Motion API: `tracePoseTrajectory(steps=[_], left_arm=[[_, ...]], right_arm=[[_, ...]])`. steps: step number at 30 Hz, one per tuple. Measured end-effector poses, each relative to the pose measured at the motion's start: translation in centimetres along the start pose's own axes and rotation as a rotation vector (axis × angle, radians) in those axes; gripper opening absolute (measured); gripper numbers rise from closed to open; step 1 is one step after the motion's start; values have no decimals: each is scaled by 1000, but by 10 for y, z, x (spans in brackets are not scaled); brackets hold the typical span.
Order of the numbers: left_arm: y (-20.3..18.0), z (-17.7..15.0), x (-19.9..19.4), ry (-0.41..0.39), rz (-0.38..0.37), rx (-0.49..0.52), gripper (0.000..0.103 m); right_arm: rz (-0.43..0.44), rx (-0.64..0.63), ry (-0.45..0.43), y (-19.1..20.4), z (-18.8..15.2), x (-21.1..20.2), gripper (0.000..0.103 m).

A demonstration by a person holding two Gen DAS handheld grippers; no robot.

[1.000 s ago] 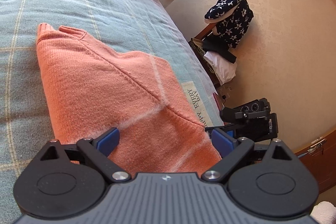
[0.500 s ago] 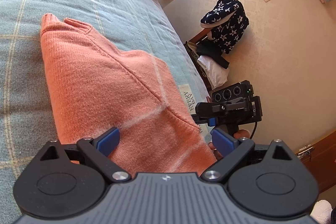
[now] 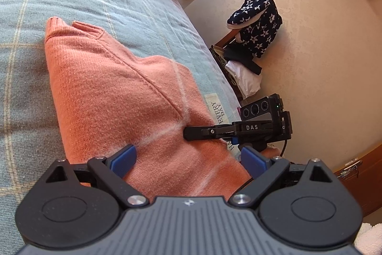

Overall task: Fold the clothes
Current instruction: 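Close the right tool on the side edge and fold it over the sweater, then lay the folded edge down and open the right tool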

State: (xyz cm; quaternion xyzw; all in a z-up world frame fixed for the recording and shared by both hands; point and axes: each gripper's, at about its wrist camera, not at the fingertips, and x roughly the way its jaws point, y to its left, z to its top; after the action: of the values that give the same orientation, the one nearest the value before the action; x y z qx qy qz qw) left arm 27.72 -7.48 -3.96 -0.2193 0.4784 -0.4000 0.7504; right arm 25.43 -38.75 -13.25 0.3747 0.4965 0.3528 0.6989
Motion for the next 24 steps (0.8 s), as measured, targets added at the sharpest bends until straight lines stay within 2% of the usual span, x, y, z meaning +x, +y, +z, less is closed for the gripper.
tracePoseTrajectory(steps=[4,8,10,14,18,22,24], left_arm=[[-2,2,-2,-6,13,-12,94],[-13,4,-10,-12,60,18,94],[-19,4,-17,-21,87,47,94],[-21,2,-30,-41,98,50,94],[-22,1,-34,-50,103,54,94],[-22,2,-27,-46,104,61,94],[-22,4,-21,-40,99,72,94]], right_arm=[[-44,-41,-22,10,-4,0,35],[-76,-78,-60,24,-9,-5,35],[-73,-89,-87,31,-10,-11,32],[-13,-99,-137,47,-7,-25,26],[-39,-138,-147,59,-6,-36,25],[-92,-108,-146,46,-8,-39,25],[-80,-69,-141,30,-12,-37,26]])
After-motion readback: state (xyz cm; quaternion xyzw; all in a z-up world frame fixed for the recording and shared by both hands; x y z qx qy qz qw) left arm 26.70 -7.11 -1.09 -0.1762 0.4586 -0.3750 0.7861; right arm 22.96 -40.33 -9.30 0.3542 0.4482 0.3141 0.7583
